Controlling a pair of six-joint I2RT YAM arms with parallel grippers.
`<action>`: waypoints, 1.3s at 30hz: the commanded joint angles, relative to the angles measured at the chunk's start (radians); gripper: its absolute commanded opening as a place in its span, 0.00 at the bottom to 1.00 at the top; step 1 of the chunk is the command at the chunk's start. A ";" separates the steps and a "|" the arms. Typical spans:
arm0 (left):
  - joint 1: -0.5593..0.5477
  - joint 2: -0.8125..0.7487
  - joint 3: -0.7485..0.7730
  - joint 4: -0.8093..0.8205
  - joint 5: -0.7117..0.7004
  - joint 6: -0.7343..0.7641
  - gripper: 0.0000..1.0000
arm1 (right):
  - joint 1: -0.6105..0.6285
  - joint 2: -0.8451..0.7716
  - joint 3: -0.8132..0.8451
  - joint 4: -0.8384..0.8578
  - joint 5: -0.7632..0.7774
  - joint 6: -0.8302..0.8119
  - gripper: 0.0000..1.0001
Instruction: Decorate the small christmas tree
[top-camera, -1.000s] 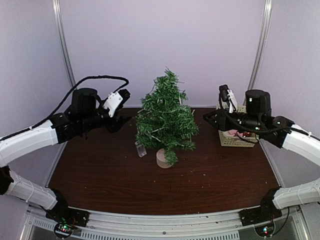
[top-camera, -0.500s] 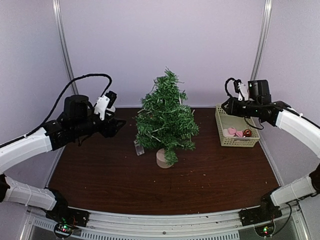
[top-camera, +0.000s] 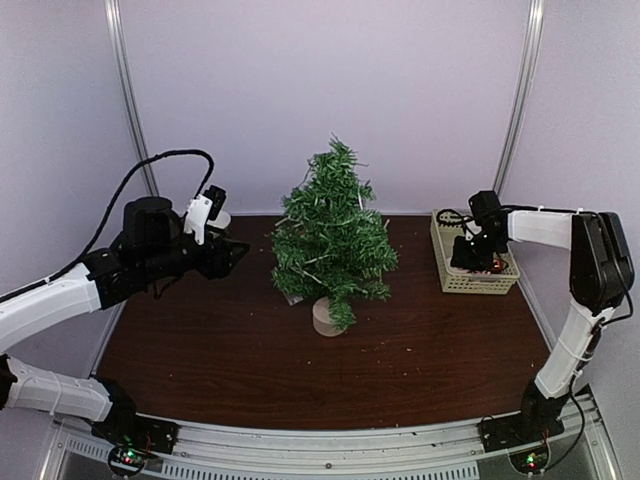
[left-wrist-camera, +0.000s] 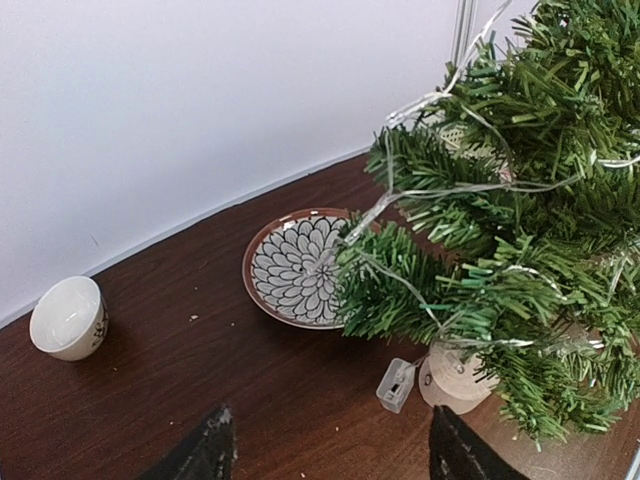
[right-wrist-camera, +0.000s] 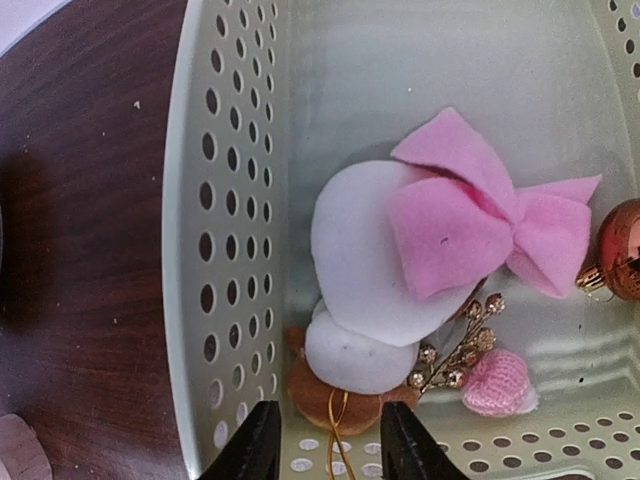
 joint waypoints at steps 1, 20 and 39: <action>0.005 -0.018 -0.017 0.071 -0.003 -0.018 0.67 | -0.004 -0.009 0.010 -0.060 -0.050 0.009 0.40; 0.005 -0.046 -0.013 0.045 -0.010 -0.004 0.68 | 0.169 -0.365 -0.416 -0.012 -0.258 0.234 0.45; 0.005 -0.028 0.026 0.012 0.014 -0.009 0.68 | 0.165 -0.191 -0.023 -0.326 -0.013 -0.240 0.43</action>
